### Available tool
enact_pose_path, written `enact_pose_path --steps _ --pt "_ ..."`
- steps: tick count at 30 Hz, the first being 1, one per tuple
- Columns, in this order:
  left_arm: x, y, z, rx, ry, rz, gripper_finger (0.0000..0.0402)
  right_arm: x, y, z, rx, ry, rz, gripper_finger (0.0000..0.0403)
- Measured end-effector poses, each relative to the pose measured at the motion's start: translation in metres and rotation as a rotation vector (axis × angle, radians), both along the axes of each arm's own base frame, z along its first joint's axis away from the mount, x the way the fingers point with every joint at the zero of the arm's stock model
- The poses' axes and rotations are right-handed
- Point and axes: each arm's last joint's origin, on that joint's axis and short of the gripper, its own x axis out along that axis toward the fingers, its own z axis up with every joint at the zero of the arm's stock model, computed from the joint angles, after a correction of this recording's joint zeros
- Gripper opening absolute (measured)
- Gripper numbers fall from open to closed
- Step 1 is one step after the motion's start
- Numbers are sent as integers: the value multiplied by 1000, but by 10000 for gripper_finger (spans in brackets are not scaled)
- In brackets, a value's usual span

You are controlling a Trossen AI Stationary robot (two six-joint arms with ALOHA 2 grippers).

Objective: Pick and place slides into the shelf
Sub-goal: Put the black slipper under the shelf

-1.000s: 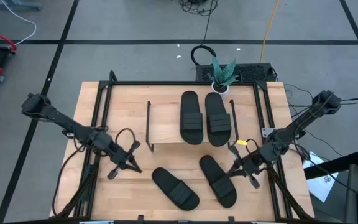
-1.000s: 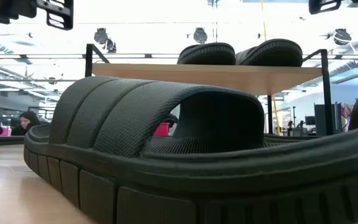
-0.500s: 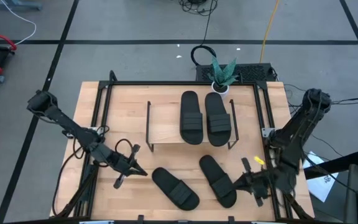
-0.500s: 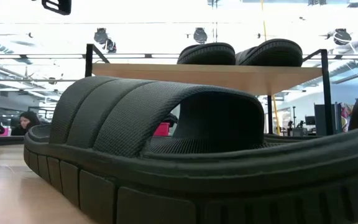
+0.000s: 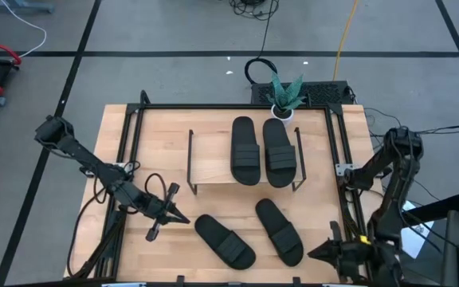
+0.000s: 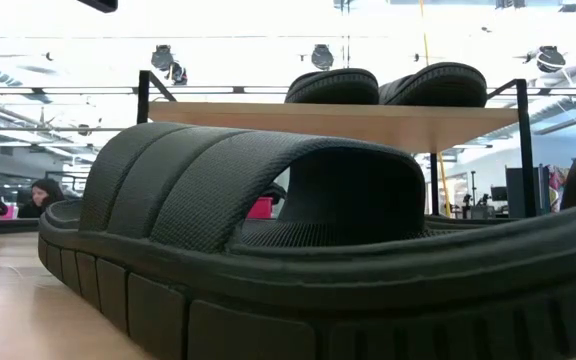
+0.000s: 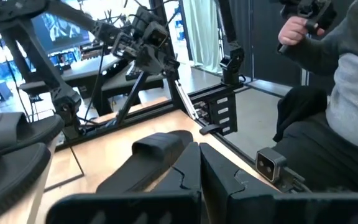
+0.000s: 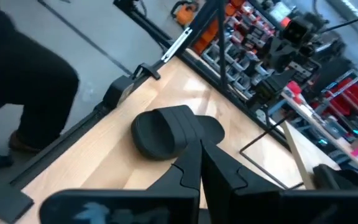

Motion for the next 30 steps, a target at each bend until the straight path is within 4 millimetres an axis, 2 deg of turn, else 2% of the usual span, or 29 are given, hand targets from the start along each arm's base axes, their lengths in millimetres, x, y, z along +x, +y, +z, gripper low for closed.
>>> enact_pose_path --steps 7,12,16,20,25,30 --pt "0 0 0 -20 7 3 1 -2 12 -26 -17 9 -42 0" --pt "0 0 0 -12 4 3 2 8 15 -54 -127 87 -31 0" --pt "0 0 0 -12 4 3 1 17 14 -60 -169 95 -50 7" --pt "0 0 0 -12 4 4 3 21 13 -59 -129 157 -14 48" --pt "0 0 0 -2 1 4 5 24 13 -61 -83 252 40 130" --pt "0 0 0 7 -3 12 5 27 7 -64 -119 296 29 208"
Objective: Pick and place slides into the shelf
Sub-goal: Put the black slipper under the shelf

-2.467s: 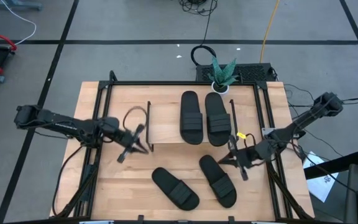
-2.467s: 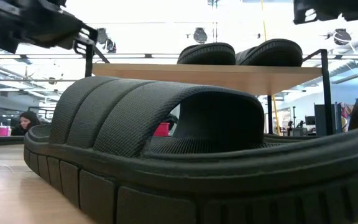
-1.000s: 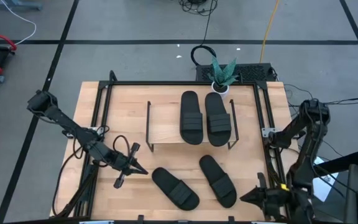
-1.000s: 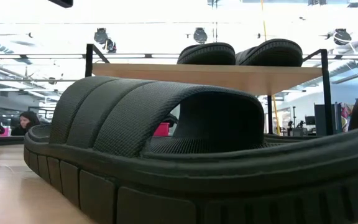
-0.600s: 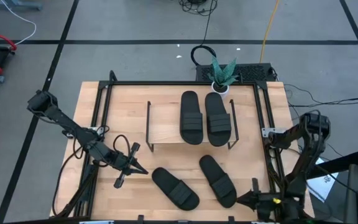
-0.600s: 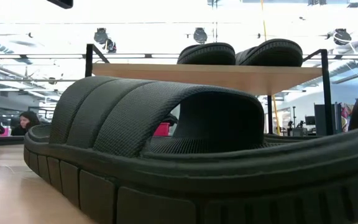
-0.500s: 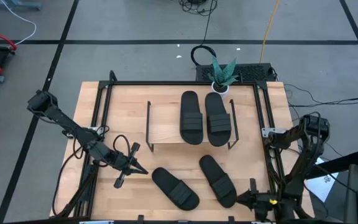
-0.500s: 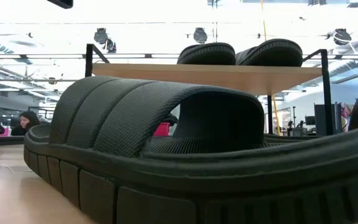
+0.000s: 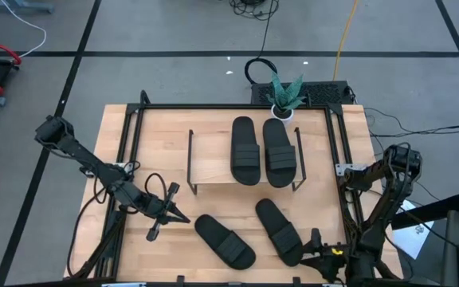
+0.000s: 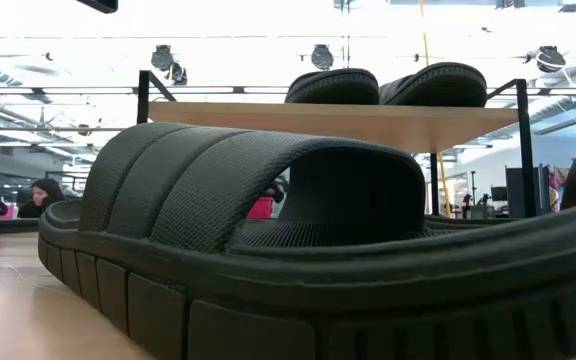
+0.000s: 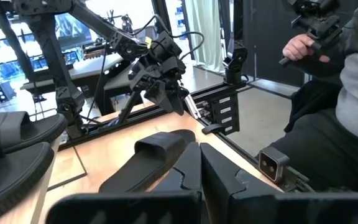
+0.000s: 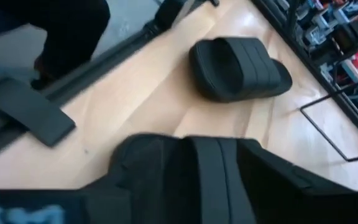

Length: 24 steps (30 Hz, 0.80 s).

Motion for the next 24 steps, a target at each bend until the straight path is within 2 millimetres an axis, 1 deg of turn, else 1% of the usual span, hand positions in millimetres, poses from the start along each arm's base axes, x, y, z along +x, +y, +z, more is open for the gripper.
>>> enact_pose_path --steps 3,6,9,14,19,24 --pt "0 1 0 -6 2 23 5 2 -4 -2 -39 15 -14 239" --pt "0 1 0 -10 4 29 5 6 -7 -4 -57 22 -29 253" --pt "0 1 0 -18 7 29 5 10 -9 -8 -79 30 -44 255" --pt "0 1 0 -25 11 29 5 16 -10 -22 -123 49 -69 256" --pt "0 1 0 -25 13 29 5 21 -12 -30 -173 7 -117 256" --pt "0 1 -1 -18 17 29 5 33 -18 -48 -243 25 -165 256"
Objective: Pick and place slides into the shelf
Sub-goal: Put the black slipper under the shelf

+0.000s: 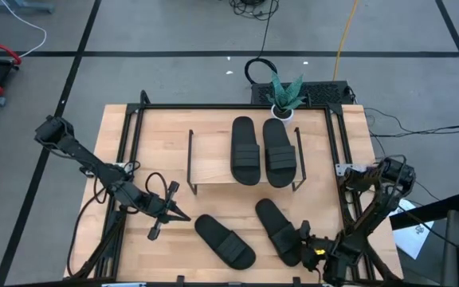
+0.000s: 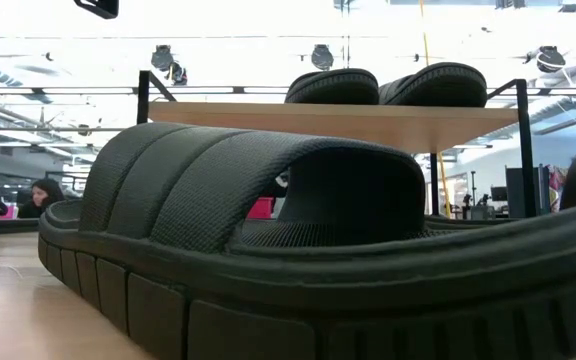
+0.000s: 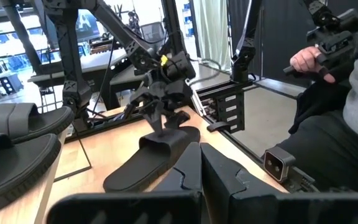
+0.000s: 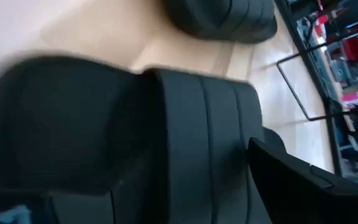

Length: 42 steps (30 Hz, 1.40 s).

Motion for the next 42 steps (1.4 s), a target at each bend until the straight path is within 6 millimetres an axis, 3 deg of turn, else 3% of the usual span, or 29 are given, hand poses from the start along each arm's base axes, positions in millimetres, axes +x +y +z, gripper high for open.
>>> enact_pose_path --steps 7,10,13,17,19,25,30,36,42 --pt "0 0 -2 16 21 0 5 18 -12 -16 -18 -66 -147 254" --pt "0 0 -4 25 35 0 5 24 -18 -17 23 -75 -210 232" --pt "0 0 -5 31 43 0 5 29 -23 -18 60 -85 -266 175" --pt "-1 0 -7 38 57 0 5 32 -26 -19 89 -37 -280 53" --pt "-1 0 -7 40 61 0 5 32 -26 -19 81 -29 -273 18" --pt "-1 0 -7 35 65 -1 5 35 -20 -7 29 -54 -238 5" --pt "-1 0 -8 31 74 0 5 44 -10 18 -11 -145 -278 3" --pt "-1 1 -10 42 91 0 5 56 -16 33 -43 -226 -369 2" --pt "-1 1 -10 42 93 0 5 63 -33 33 -24 -206 -468 1"
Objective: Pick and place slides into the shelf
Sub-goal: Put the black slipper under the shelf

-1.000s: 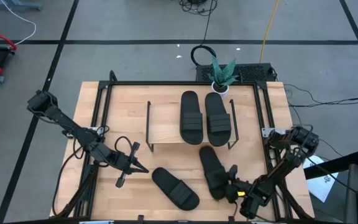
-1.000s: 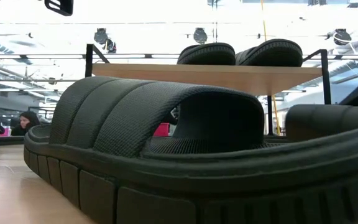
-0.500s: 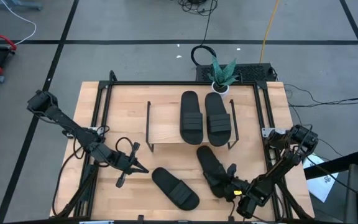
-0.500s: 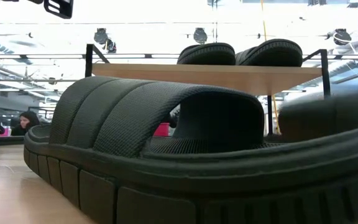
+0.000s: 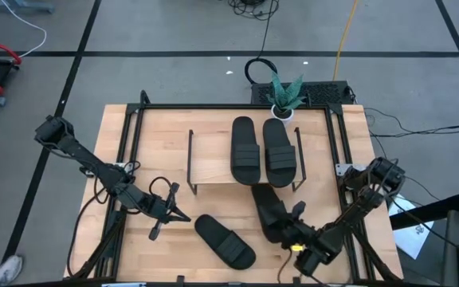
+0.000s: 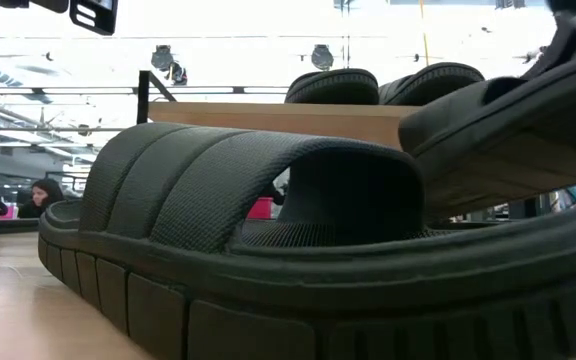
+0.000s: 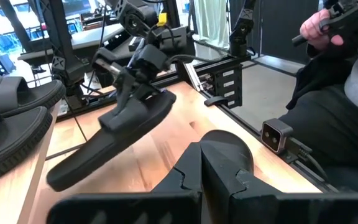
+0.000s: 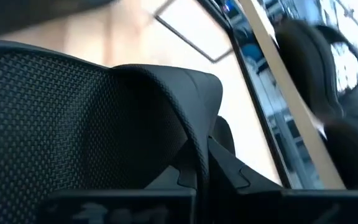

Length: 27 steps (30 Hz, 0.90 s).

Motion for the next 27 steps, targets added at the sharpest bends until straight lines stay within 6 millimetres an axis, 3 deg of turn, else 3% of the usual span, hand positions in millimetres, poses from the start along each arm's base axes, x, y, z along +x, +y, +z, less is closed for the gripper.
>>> enact_pose_path --steps 20,27 --pt "-1 0 -4 17 35 -9 5 16 -49 -11 38 65 -227 1" --pt "-1 0 -4 20 39 -10 5 18 -54 -15 84 110 -251 12"
